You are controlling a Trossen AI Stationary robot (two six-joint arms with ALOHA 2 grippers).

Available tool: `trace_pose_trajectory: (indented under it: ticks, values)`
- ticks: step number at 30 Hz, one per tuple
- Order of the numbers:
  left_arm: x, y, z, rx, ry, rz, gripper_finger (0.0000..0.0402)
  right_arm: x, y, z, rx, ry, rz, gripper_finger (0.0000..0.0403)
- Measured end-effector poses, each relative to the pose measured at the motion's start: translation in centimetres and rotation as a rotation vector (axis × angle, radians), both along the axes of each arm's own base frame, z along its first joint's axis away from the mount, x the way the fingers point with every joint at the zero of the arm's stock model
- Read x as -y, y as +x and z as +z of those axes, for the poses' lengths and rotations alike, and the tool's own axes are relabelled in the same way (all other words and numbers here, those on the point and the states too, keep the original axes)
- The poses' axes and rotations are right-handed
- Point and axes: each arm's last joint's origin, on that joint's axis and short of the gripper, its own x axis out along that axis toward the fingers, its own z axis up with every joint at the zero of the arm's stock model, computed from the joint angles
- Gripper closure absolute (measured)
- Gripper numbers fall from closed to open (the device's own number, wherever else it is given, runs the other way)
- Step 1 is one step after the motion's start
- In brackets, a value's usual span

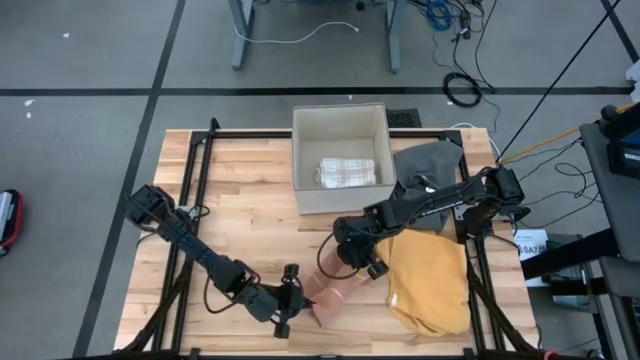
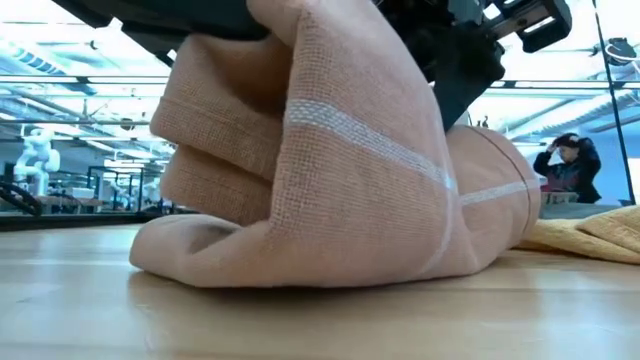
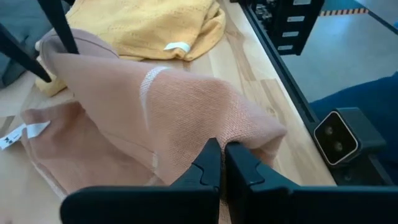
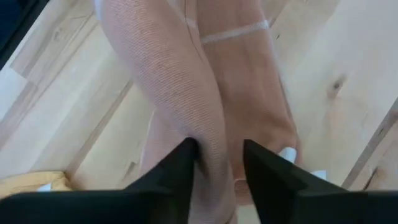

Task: Fold towel
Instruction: Fold the light brown towel

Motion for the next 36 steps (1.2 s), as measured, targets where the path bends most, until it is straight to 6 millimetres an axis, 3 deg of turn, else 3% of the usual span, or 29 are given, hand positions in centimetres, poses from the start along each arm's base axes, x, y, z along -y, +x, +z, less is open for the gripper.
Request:
trace_pose_trajectory:
  ticks: [9,21,26,30,36]
  values:
    - [-0.2,0.1,0.0,-0.001,-0.001,0.006,0.0399,0.1,0.0,0.0,0.007,-0.019,-0.004,0.0193]
    - [-0.4,0.3,0.0,-0.001,-0.004,0.015,0.0399,0.3,-0.9,2.4,0.088,-0.034,0.001,0.0175]
    - [-0.6,0.4,0.0,-0.002,-0.005,0.023,0.0399,-1.9,-0.8,3.1,0.17,0.072,0.11,0.0167]
    - [-0.8,0.5,0.0,-0.002,-0.005,0.028,0.0399,-4.6,-0.4,2.5,0.225,0.085,0.189,0.0154]
    - [-0.7,0.5,0.0,-0.002,-0.006,0.028,0.0399,-6.2,0.6,1.8,0.301,0.053,0.148,0.0144]
